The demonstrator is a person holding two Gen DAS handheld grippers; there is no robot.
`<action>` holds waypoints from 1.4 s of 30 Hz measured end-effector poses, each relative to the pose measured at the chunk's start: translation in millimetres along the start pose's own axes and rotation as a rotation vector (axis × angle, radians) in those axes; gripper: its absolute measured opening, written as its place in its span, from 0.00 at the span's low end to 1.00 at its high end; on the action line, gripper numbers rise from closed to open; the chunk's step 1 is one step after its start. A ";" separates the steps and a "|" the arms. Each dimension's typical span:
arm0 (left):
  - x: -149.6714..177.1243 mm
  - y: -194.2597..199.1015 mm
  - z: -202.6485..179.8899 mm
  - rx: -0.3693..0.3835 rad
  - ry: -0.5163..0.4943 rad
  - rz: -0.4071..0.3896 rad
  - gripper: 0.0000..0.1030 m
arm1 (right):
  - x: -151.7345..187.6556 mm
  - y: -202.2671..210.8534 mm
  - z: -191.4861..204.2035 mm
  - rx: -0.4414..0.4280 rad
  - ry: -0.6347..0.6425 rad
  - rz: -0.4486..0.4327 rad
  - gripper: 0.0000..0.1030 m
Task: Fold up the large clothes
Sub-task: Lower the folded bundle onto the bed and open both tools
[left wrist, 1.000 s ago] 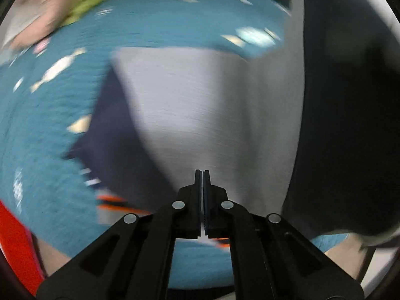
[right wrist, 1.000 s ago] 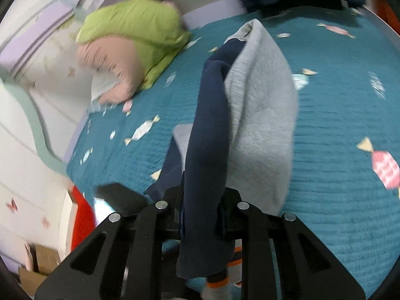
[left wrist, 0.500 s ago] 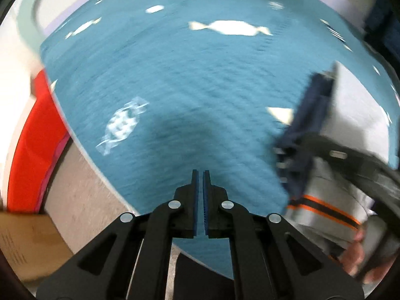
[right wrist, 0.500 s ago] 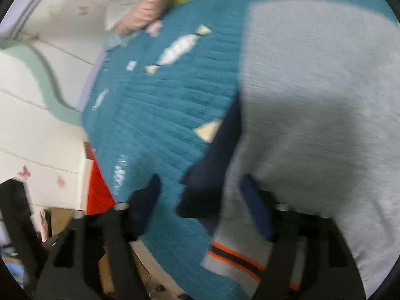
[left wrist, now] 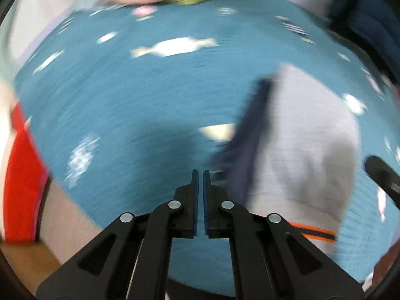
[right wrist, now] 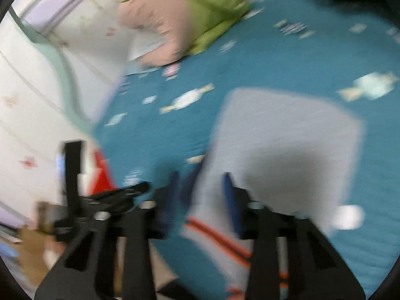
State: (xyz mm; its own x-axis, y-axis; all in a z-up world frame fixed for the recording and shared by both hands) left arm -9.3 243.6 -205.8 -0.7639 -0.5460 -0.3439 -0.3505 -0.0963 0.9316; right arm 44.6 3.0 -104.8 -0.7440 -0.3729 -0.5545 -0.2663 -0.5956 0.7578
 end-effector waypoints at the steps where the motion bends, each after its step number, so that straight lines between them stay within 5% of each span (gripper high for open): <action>1: 0.6 -0.6 -12.1 0.036 -0.028 0.002 0.04 | 2.5 1.3 -5.7 0.051 0.008 -0.009 0.14; 3: -0.9 -11.3 -45.9 0.122 -0.097 0.025 0.04 | 10.3 -5.6 -19.9 0.055 -0.008 0.013 0.11; 5: -9.0 -27.9 -71.3 0.109 -0.143 0.027 0.04 | 9.0 -23.2 -28.0 0.078 0.001 0.034 0.10; 8: -21.0 -53.8 -106.7 0.193 -0.234 0.018 0.04 | 6.1 -57.7 -39.8 0.064 0.038 0.090 0.10; 11: -19.7 -88.7 -111.3 0.131 -0.267 0.076 0.03 | 26.4 -76.7 -57.7 0.044 -0.019 0.155 0.08; 17: 10.2 -79.2 -80.3 0.038 -0.424 -0.012 0.02 | 93.4 -35.2 -65.8 -0.020 -0.036 0.161 0.00; 20: 32.3 -70.7 -91.6 -0.070 -0.533 -0.057 0.02 | 104.5 -15.5 -68.6 -0.015 -0.072 0.169 0.00; 22: 40.8 -57.0 -100.6 -0.059 -0.530 -0.057 0.04 | 95.0 0.8 -60.2 -0.018 -0.061 0.156 0.05; 25: 46.7 -35.7 -110.4 0.152 -0.436 0.029 0.04 | 75.0 10.6 -44.6 -0.086 -0.037 0.106 0.05; 26: 46.6 -34.5 -111.5 0.171 -0.419 0.043 0.04 | 70.3 6.6 -40.6 -0.105 -0.033 0.101 0.05; 31: 70.2 -56.9 -110.9 0.120 -0.474 0.006 0.05 | 91.9 -47.9 -27.6 -0.122 0.030 0.246 0.06; 35: 80.1 -48.0 -87.0 0.159 -0.469 0.045 0.05 | 118.5 -25.7 -42.2 -0.205 -0.051 0.241 0.00; 38: 84.1 -48.2 -65.2 0.103 -0.474 0.100 0.06 | 130.6 -7.8 -52.4 -0.214 -0.092 0.257 0.00; 40: 85.2 -40.2 -56.8 0.070 -0.495 0.105 0.07 | 126.1 5.5 -56.4 -0.189 -0.129 0.258 0.03; 42: 73.7 -30.7 -54.5 0.056 -0.493 0.062 0.07 | 110.8 25.5 -58.8 -0.107 -0.119 0.167 0.02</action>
State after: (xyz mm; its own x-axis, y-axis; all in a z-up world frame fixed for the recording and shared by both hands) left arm -25.3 161.0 -253.3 -0.9448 -0.0893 -0.3151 -0.3143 -0.0239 0.9490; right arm -8.6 -95.4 -167.1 -0.8411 -0.3896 -0.3753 -0.0721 -0.6069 0.7915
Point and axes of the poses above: each gripper's, at about its wrist camera, not at the fingertips, and y roughly against the way its jaws point, z to its left, x to its underside, the point moved 2 cm from there along -y, roughly the way its jaws point, and after that the axes turned 11 degrees about y, right-handed, at the moved point
